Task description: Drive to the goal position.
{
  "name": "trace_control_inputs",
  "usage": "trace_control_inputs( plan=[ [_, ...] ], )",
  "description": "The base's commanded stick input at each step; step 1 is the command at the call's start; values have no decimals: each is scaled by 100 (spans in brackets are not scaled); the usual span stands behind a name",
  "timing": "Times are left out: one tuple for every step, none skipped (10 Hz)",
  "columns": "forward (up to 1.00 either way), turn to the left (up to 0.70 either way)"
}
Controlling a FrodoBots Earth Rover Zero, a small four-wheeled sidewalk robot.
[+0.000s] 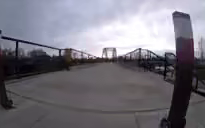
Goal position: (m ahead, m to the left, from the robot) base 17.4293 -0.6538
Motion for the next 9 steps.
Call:
trace_control_inputs(
  plan=[
    [100,-40],
    [100,-40],
    [100,-39],
    [100,-38],
    [100,-2],
    [100,0],
    [100,0],
    [100,0],
    [100,0]
  ],
)
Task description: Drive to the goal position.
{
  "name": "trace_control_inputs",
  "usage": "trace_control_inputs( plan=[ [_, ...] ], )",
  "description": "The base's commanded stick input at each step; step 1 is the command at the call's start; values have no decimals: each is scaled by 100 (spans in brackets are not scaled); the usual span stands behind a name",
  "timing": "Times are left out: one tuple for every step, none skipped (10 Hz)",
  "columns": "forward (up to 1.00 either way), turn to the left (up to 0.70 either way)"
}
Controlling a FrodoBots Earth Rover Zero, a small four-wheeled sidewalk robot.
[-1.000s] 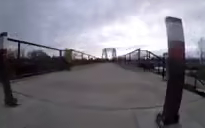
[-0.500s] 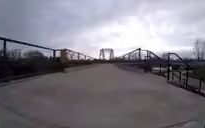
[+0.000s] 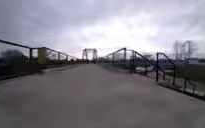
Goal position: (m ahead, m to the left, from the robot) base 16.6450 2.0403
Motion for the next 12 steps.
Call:
trace_control_inputs(
  plan=[
    [100,0],
    [100,0],
    [100,0],
    [100,0],
    [100,0],
    [100,0],
    [100,0],
    [100,0],
    [100,0],
    [100,0],
    [100,0],
    [100,0]
  ],
)
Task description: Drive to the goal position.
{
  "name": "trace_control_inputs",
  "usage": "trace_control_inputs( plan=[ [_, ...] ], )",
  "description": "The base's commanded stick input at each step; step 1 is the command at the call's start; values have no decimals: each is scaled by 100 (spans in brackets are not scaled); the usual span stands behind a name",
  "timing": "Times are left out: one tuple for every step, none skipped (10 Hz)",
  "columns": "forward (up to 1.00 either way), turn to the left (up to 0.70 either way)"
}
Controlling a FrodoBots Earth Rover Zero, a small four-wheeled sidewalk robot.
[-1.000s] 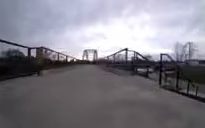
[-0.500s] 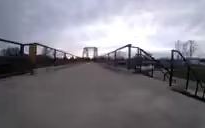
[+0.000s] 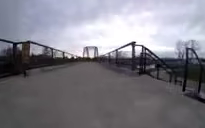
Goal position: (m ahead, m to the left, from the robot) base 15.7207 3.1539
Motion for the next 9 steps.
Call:
trace_control_inputs(
  plan=[
    [100,0],
    [100,0],
    [100,0],
    [100,0],
    [100,3],
    [100,19],
    [100,34],
    [100,27],
    [100,0]
  ],
)
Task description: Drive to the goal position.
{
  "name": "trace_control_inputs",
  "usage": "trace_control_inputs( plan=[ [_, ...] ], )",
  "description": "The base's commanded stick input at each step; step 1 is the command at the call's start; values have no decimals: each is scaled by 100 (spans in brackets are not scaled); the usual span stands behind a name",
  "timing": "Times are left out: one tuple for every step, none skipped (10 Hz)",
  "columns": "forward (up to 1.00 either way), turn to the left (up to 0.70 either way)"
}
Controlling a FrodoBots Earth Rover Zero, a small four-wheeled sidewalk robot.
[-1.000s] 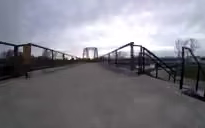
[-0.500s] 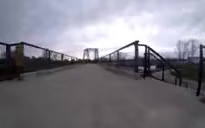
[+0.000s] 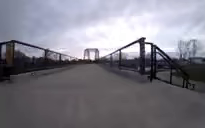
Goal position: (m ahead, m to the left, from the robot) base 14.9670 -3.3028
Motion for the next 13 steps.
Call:
trace_control_inputs(
  plan=[
    [100,0],
    [100,0],
    [100,0],
    [100,0],
    [100,0],
    [100,0],
    [100,0],
    [100,0],
    [100,0],
    [100,0],
    [100,0],
    [100,0],
    [100,0]
  ],
)
